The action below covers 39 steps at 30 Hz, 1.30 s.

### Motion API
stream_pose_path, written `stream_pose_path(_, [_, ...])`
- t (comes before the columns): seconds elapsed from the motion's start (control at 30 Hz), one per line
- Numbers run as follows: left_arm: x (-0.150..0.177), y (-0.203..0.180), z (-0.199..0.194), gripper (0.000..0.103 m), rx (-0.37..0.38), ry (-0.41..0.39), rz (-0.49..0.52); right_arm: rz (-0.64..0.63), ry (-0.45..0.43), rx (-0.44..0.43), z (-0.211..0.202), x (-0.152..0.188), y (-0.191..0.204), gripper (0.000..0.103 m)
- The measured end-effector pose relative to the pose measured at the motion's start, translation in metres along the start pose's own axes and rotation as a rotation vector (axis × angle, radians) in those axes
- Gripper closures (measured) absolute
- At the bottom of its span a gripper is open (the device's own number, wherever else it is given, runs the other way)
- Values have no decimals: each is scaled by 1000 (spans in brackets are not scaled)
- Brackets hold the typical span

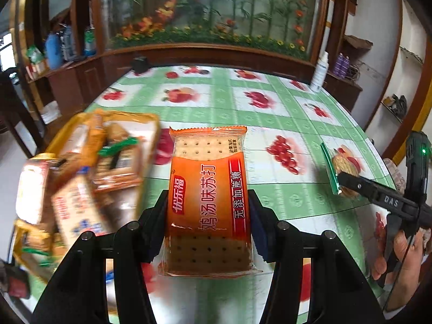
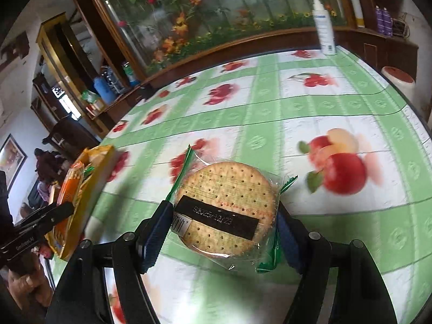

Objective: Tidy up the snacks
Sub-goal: 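Carry both held packs over the tray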

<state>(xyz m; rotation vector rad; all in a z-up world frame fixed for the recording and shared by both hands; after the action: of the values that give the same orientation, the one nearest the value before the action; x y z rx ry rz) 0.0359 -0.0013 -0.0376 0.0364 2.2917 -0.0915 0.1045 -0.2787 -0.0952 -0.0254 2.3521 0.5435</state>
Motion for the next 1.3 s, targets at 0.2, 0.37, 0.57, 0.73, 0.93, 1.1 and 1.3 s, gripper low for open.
stream_pose_path(0.2, [3,38,-18,50,-62,-30,-43,-14,11,-122,7,8,52,28])
stream_pose_path(0.37, [9,74,-30,50,-106,-49,-100,-12,46,-253,16,11,101,28])
stream_pose_path(0.57, [15,113,-43,50,-161,-71,-152,-65,84,-371,32,11,171,28])
stream_pose_path(0.73, [20,137,-46,50,-196,-82,-185,-140,103,-410,43,14,225,29])
stream_pose_path(0.93, [25,159,-46,50,-206,-90,-225,-209,120,-419,50,18,265,29])
stream_pose_path(1.1, [30,177,-47,50,-212,-90,-260,-229,126,-410,62,14,279,29])
stream_pose_path(1.3, [34,186,-44,50,-207,-84,-276,-227,133,-395,70,15,285,28])
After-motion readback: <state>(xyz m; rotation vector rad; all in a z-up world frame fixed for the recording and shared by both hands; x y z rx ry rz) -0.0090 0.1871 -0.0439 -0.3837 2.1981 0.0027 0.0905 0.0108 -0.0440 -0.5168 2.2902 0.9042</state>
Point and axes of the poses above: each gripper's, at about its wrist camera, not at the fingertips, and z roughly the way its jaws point, y to its left, x to its underside, the point moved 5 cm from there along z, roughly the way its jaws point, and after that the axes turned 3 degrees about -y, right-handed, at the moved point
